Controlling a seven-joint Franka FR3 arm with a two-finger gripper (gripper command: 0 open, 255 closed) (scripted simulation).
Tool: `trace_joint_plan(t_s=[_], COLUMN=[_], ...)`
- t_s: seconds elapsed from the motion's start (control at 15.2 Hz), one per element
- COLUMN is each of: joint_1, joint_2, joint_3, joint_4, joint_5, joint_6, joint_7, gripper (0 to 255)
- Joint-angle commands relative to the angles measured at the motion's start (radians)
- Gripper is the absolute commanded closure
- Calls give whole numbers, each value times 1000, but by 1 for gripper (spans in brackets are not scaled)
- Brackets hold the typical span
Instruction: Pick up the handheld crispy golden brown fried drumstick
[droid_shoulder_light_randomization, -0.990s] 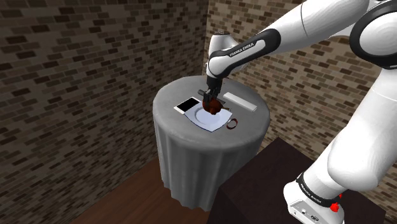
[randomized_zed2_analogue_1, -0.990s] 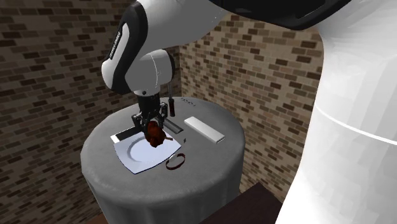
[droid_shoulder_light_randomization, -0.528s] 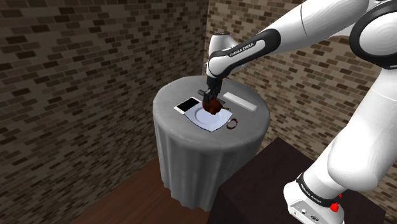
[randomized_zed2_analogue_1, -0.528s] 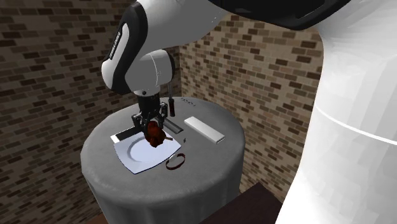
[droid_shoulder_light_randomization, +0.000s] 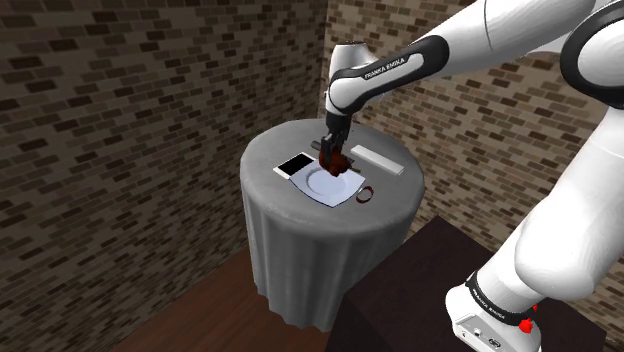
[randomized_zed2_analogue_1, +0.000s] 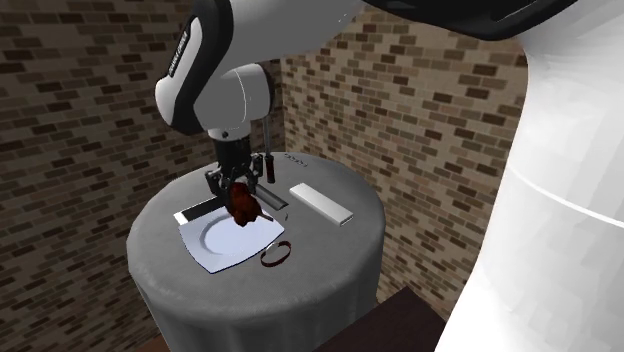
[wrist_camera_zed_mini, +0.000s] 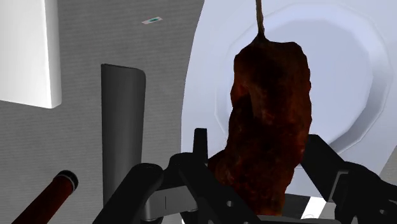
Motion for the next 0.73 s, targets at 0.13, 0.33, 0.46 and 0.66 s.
trace_joint_plan(t_s=[0.13,0.33,0.46,0.66], joint_1=[1,1,1,1], joint_2=[-26,-43,-53,-59], joint_3=[1,1,1,1], joint_4=[27,48,64,73], joint_5=[0,-1,-1,-1], joint_6=[-53,-92,-117,-132], joint_7=[2,2,3,3], gripper=[255,255,255,255])
